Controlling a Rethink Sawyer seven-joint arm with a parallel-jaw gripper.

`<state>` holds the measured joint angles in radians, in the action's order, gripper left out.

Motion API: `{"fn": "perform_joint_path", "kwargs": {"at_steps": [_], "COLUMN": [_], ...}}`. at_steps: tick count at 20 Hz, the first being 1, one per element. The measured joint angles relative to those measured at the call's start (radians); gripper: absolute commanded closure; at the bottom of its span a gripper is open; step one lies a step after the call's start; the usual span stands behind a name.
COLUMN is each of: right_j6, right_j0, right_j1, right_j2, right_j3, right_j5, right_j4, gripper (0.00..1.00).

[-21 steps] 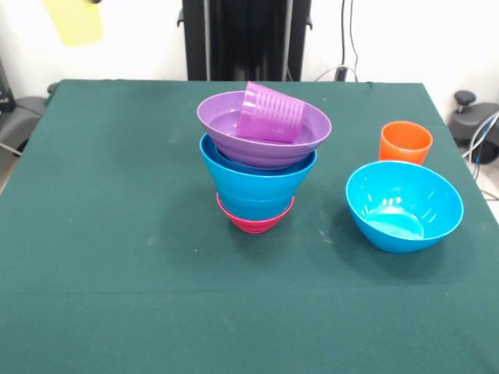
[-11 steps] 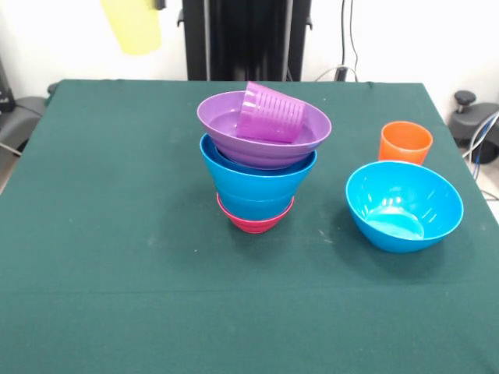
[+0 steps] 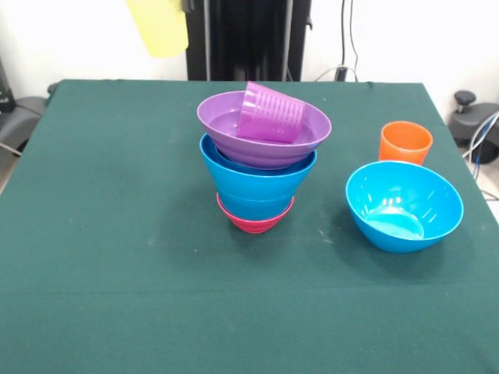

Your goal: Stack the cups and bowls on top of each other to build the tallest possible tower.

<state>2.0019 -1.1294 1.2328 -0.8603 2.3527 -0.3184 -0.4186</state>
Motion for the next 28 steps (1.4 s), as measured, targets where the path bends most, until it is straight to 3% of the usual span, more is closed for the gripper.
{"fn": "perform_joint_path", "kwargs": {"at_steps": [4,5,10,16,25,28], "right_j6": [0.000,0.000,0.000,0.000,0.000,0.000], "right_j0": [-0.011,-0.022,-0.020,0.046,0.241,0.267], "right_j1": [0.026,0.053,0.111,0.121,0.121,0.121], "right_j2": [-0.008,-0.018,-0.028,-0.014,0.064,0.080], "right_j3": [0.018,0.032,0.045,0.045,0.033,0.026], "right_j5": [0.000,-0.001,-0.003,-0.003,-0.003,-0.003], "right_j4": [0.066,0.129,0.251,0.268,0.269,0.270], "gripper": [1.00,1.00,1.00,1.00,1.00,1.00]}}
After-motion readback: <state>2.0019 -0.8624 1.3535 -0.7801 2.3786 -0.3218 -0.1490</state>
